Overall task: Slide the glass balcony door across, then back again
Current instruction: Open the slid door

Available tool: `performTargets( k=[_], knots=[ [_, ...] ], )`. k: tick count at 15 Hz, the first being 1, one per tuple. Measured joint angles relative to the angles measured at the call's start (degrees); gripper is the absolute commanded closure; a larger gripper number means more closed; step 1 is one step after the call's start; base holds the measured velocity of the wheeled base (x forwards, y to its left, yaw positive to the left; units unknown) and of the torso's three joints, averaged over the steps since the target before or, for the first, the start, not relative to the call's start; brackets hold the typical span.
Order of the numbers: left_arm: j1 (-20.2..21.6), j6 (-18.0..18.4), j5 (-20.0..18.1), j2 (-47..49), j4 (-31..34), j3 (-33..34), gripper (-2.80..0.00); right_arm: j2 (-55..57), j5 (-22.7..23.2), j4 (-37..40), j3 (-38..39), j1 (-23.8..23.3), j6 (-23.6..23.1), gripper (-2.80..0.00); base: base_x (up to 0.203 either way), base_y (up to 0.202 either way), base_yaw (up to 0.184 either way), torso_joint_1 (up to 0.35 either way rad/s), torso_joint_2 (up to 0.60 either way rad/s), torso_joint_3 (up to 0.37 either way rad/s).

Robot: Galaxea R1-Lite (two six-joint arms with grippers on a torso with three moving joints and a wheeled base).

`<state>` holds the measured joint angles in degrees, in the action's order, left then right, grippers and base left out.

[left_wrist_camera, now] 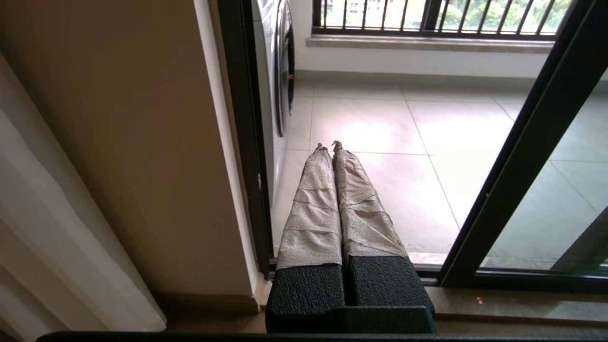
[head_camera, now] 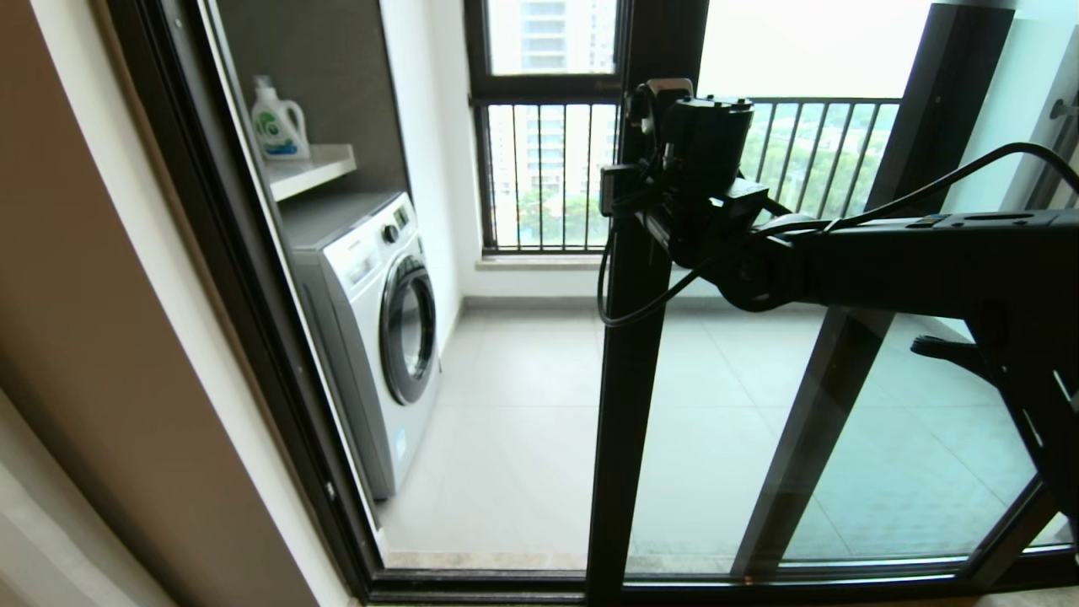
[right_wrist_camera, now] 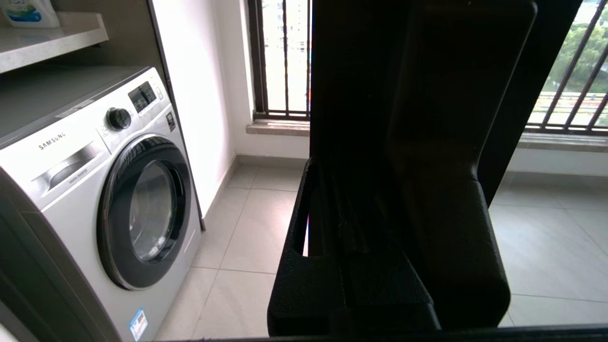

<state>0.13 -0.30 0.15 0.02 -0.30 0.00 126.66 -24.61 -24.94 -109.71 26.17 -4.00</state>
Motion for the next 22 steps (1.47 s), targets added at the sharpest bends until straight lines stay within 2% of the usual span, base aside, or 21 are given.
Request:
performTargets(
  k=[10,18,22],
  knots=[
    [0.00,-0.02,0.01,0.00,0.00,0.00,0.00,-8.28,0.36,-3.86,12.92,-8.94,0.17,0.00,0.000,0.000,0.000,0.000,0.00,0.000],
    [0.00,-0.02,-0.02,0.02,-0.02,0.00,0.00,-11.23,0.67,-4.93,15.87,-16.71,-0.01,0.00,0.000,0.000,0.000,0.000,0.00,0.000],
    [-0.02,0.00,0.01,0.02,0.00,0.00,0.00,-13.51,3.53,-4.60,21.21,-20.00,-0.01,0.00,0.000,0.000,0.000,0.000,0.00,0.000]
  ],
)
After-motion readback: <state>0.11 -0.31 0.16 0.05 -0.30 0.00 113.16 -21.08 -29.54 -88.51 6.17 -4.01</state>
